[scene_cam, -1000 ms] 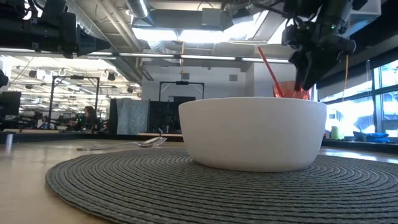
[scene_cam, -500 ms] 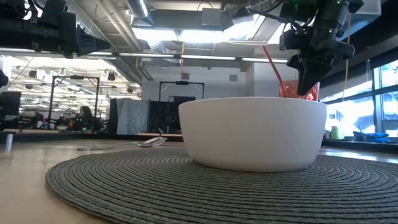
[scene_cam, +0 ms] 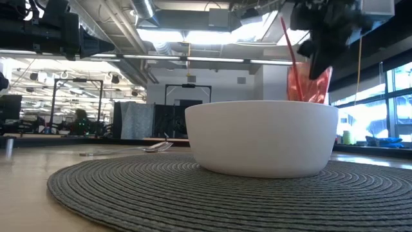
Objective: Pick & Place Utensil
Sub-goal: Put the orange glass to the top right of the white bowl on the gray placemat
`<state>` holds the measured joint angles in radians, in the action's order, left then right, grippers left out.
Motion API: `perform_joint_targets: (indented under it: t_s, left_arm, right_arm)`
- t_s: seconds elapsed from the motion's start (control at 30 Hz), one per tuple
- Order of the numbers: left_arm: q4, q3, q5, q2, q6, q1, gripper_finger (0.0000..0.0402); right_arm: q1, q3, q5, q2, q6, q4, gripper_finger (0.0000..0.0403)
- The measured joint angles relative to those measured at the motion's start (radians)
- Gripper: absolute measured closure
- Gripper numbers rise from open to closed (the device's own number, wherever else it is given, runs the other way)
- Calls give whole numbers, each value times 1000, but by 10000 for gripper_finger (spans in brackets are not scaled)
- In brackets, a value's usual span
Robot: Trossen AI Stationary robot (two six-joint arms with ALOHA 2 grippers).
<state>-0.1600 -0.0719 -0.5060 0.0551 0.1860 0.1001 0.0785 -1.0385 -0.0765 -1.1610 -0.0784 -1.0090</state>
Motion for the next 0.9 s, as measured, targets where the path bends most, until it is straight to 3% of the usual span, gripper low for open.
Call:
perform_joint_targets:
  t_s: [0.4,0.9]
  left_arm:
    - [0,0,0,0,-6,0,399]
    - [1,0,1,0,0,0,399]
  right_arm:
    - [-295,-90,-10,-164,105,-41,386]
    - [-349,-106,-11,-253,147,-3,387]
